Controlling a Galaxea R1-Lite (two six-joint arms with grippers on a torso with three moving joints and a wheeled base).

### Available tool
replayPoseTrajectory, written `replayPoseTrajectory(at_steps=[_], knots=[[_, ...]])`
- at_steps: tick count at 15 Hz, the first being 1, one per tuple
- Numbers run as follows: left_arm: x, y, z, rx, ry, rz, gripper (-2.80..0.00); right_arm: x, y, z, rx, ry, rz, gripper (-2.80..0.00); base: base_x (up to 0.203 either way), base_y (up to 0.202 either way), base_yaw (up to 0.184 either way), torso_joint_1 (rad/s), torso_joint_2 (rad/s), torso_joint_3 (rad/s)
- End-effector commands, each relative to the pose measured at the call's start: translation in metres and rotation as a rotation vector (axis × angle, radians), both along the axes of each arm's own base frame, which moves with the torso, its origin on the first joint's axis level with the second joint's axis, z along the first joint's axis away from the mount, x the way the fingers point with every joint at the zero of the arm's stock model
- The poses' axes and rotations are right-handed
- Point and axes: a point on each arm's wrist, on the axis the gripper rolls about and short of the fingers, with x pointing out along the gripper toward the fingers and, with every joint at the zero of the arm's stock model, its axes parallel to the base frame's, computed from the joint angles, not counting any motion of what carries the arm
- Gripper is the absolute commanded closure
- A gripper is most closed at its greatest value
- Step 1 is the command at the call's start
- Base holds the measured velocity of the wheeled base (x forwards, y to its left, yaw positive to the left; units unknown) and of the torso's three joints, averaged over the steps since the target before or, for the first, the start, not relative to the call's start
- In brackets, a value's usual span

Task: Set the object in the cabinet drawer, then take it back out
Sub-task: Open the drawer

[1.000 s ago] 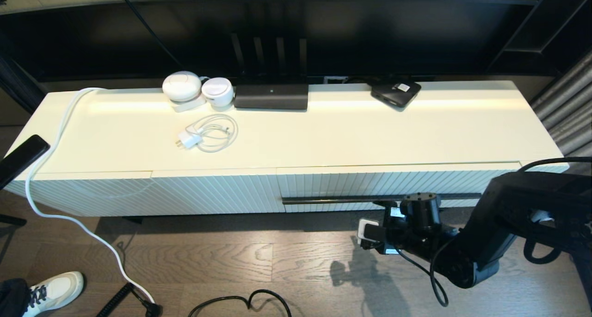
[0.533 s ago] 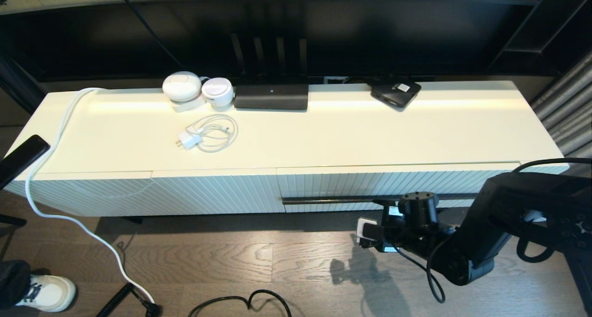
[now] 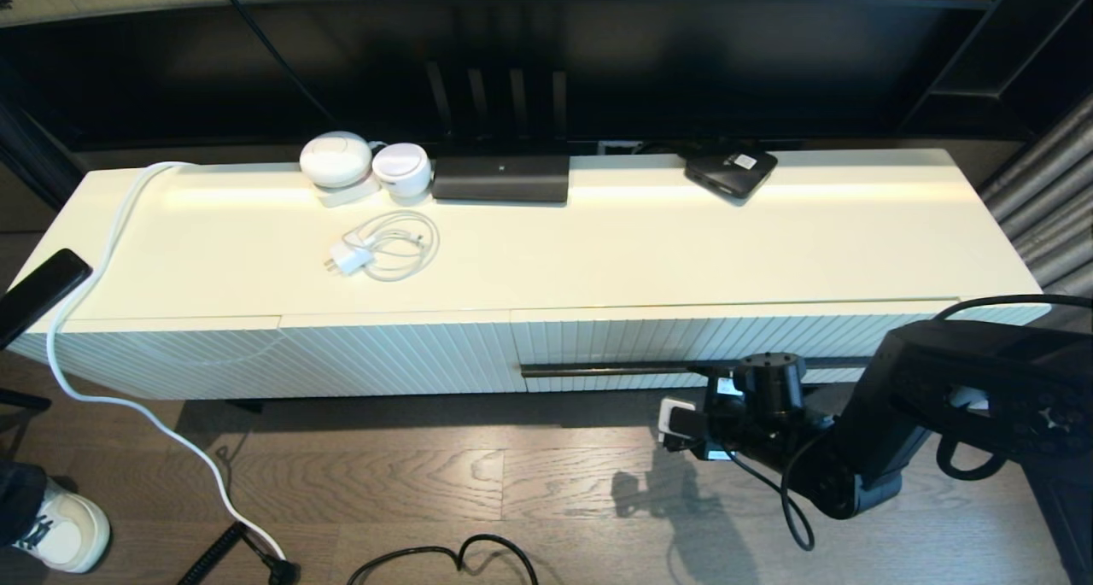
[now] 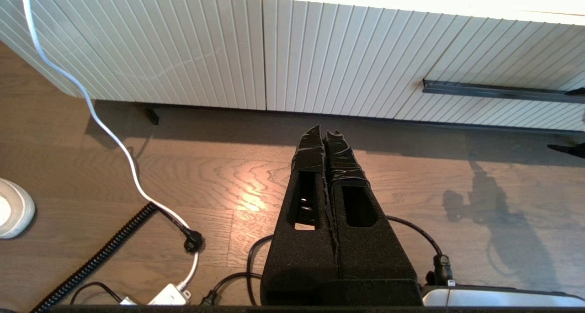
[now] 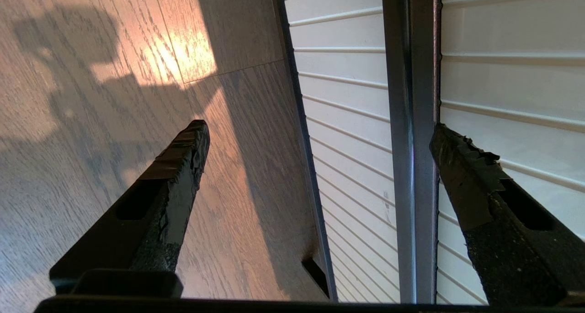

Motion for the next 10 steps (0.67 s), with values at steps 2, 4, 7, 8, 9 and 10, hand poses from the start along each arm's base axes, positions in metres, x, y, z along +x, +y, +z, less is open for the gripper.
replayPoseTrajectory(at_steps=[2, 4, 7, 8, 9, 10], knots=[[0.0000, 0.0000, 0.0000, -0.001, -0.001, 0.000, 0.00, 0.0030, 0.0011, -0.0017, -0.003, -0.009, 0.003, -2.80, 0.000, 0.000, 0.000, 0.000, 0.00, 0.000], [0.0000, 0.0000, 0.0000, -0.001, -0.001, 0.000, 0.00, 0.0038, 0.0007, -0.0015, -0.004, -0.010, 0.002, -2.80, 0.000, 0.000, 0.000, 0.000, 0.00, 0.000], [0.0000, 0.0000, 0.0000, -0.001, -0.001, 0.000, 0.00, 0.0028, -0.0003, -0.0055, -0.007, 0.002, 0.000, -2.80, 0.000, 0.000, 0.000, 0.000, 0.00, 0.000], [0.0000, 0.0000, 0.0000, -0.001, -0.001, 0.000, 0.00, 0.0023, -0.0005, -0.0068, -0.010, 0.007, 0.001, -2.80, 0.000, 0.000, 0.000, 0.000, 0.00, 0.000], [0.0000, 0.0000, 0.0000, -0.001, -0.001, 0.000, 0.00, 0.0020, -0.0006, -0.0090, -0.012, 0.013, 0.000, -2.80, 0.000, 0.000, 0.000, 0.000, 0.00, 0.000], [0.0000, 0.0000, 0.0000, -0.001, -0.001, 0.000, 0.00, 0.0020, -0.0006, -0.0099, -0.012, 0.015, -0.001, -2.80, 0.000, 0.000, 0.000, 0.000, 0.00, 0.000]])
